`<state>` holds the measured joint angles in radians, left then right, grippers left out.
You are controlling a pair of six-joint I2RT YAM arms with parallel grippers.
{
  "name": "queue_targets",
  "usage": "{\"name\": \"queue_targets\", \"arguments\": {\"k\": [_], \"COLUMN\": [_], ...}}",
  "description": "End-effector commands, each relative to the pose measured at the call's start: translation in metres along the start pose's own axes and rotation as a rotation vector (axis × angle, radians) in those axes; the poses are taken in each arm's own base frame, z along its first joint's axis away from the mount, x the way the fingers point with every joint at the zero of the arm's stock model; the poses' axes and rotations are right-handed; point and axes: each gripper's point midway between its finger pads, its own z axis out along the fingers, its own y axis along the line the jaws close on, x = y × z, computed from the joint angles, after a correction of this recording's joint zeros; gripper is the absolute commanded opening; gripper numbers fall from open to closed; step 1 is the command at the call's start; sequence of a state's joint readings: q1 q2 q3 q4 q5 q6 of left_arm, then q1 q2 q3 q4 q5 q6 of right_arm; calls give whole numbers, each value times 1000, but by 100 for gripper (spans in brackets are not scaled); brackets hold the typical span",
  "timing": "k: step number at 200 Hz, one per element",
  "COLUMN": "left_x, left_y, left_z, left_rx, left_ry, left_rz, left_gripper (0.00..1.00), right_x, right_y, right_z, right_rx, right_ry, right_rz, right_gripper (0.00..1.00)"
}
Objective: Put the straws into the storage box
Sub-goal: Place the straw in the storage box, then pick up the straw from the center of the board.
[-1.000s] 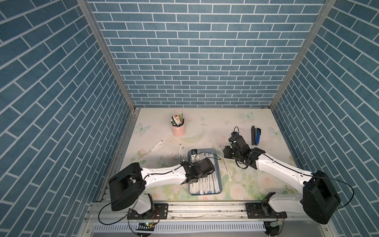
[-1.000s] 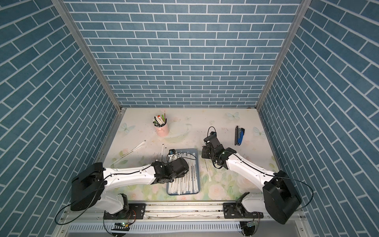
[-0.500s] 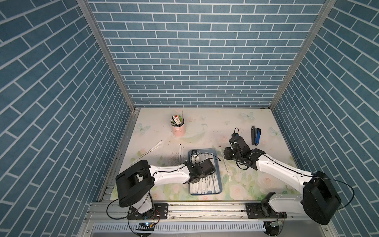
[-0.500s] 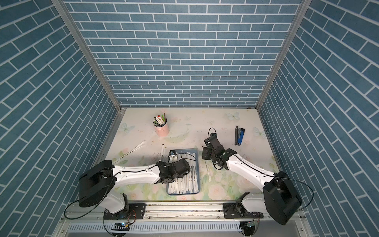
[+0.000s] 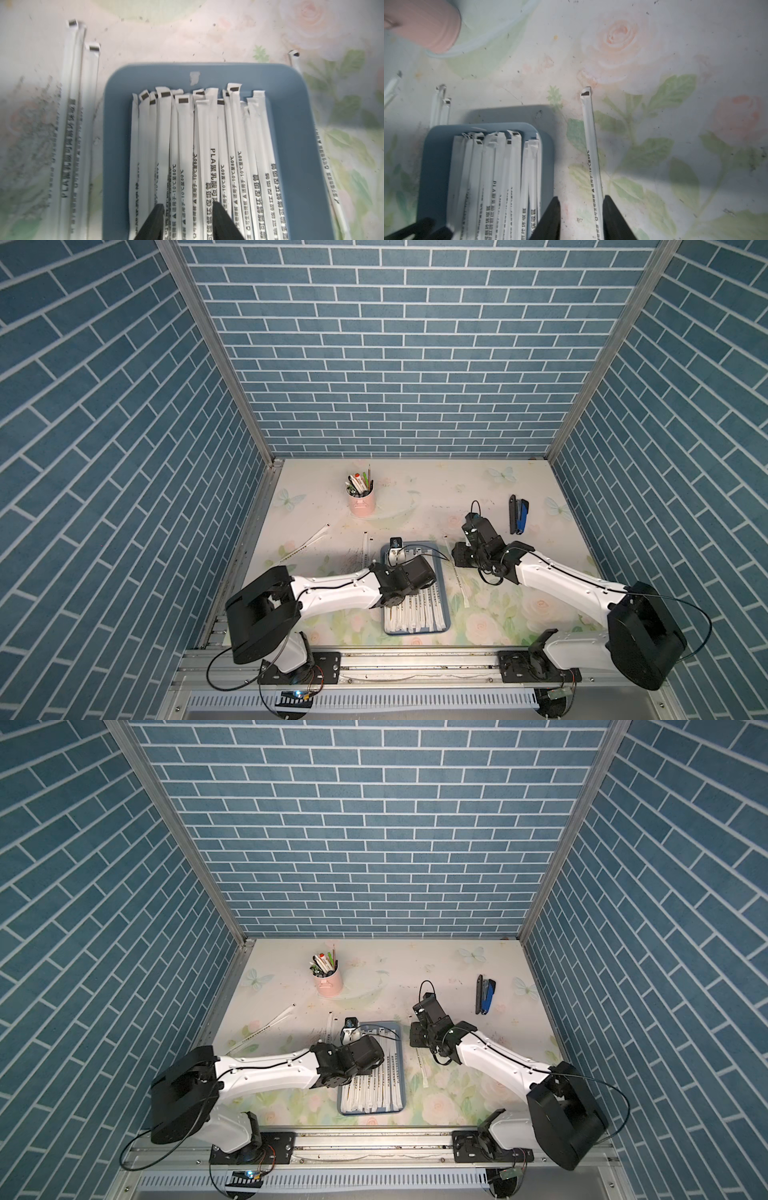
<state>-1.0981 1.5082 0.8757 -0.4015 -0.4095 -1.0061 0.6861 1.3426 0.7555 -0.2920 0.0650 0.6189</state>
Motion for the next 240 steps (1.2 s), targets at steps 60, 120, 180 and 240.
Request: {"name": "queue_targets", "arguments": {"k": [60,120,180,240], "left_x": [-98,-92,-90,-101], "left_y": [94,110,109,135], "left_z": [-62,-46,-42,-52], "left_rx": [-5,-5,-4,-63], "left_ry": [-299,-250,-243,-267], "left_rz": [-46,-58,-52,-147], "left_gripper": [74,75,75,75], "right_x": [23,26,25,20], "right_y": [-16,-15,-13,59], "right_z": [34,56,40,-30], "right_rx": [107,125,129,44], "right_ry": [165,199,162,31], "right_rz": [-196,-202,-156,-44], "right_gripper": [34,23,4,3]}}
